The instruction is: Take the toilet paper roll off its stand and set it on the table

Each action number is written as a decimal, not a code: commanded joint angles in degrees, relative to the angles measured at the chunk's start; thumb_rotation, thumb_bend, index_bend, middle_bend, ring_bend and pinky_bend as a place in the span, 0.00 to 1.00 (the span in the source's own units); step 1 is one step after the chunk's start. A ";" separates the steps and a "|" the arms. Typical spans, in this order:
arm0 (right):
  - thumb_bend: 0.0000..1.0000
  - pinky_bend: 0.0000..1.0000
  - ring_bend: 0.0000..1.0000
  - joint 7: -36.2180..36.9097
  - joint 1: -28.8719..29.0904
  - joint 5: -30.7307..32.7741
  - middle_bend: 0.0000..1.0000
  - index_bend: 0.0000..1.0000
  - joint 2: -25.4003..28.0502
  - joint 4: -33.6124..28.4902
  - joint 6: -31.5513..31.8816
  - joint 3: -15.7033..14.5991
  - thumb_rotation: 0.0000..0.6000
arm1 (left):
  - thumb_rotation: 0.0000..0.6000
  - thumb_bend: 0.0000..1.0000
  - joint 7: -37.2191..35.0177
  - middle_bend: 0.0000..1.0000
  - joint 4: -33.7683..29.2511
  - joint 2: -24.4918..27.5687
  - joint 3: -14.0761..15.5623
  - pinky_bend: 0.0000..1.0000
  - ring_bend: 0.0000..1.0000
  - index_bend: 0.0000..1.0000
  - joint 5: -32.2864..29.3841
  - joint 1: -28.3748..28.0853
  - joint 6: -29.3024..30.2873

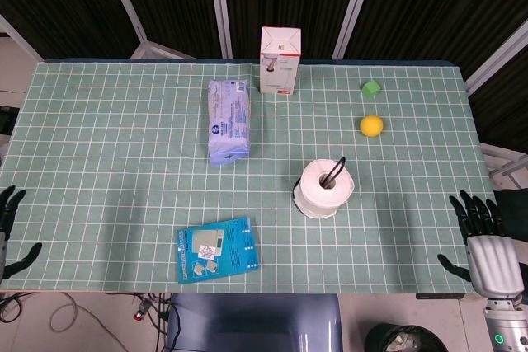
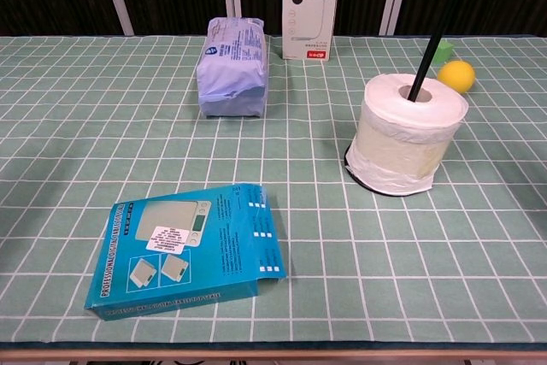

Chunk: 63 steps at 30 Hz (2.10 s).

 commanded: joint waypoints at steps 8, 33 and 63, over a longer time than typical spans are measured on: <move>0.00 0.00 0.00 6.23 -0.11 3.95 0.00 0.00 0.06 -3.08 -2.80 0.19 1.00 | 1.00 0.22 -0.67 0.00 -0.75 0.48 0.50 0.00 0.00 0.05 1.13 0.69 1.20; 0.00 0.00 0.00 52.38 18.63 17.84 0.00 0.00 -11.50 3.67 -34.59 9.28 1.00 | 1.00 0.22 -0.10 0.00 -0.69 0.22 0.33 0.00 0.00 0.05 0.70 0.57 0.74; 0.00 0.00 0.00 47.03 25.40 23.84 0.00 0.00 -29.29 16.33 -39.19 12.63 1.00 | 1.00 0.22 -0.25 0.00 -0.61 0.25 -0.30 0.00 0.00 0.05 -0.86 0.21 -0.12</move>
